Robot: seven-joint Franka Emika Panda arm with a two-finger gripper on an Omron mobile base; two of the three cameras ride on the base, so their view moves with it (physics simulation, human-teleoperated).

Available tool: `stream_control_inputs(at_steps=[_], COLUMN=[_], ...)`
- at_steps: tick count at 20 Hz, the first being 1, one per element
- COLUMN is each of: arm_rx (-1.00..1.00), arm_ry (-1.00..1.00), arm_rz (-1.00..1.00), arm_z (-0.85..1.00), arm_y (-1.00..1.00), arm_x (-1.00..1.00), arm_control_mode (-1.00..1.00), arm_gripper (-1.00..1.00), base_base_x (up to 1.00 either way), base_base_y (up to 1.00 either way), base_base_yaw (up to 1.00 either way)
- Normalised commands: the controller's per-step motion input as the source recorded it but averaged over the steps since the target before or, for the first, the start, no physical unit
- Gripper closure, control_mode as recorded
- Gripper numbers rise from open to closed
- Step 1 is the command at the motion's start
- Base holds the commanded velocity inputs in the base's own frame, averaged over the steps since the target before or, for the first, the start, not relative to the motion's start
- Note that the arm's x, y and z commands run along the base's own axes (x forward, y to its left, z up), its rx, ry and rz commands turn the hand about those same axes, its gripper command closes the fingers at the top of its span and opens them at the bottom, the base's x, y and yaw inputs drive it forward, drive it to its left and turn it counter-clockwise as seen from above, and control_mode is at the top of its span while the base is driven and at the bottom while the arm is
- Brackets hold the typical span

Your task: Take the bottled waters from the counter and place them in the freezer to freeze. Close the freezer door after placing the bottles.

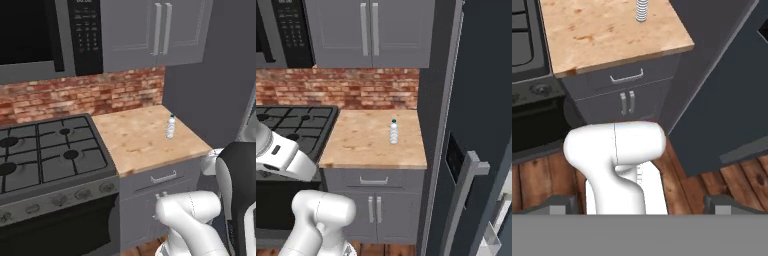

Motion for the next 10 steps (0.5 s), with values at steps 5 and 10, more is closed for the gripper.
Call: stream_control_inputs(at_steps=[5, 10], arm_rx=[0.00, 0.00], arm_ry=[0.00, 0.00], arm_rz=[0.00, 0.00], arm_z=[0.00, 0.00], arm_y=[0.00, 0.00], arm_x=[0.00, 0.00], arm_control_mode=[1.00, 1.00], arm_gripper=[-1.00, -1.00], base_base_x=[0.48, 0.12], base_base_y=[0.42, 0.32], base_base_yaw=[-0.25, -0.09])
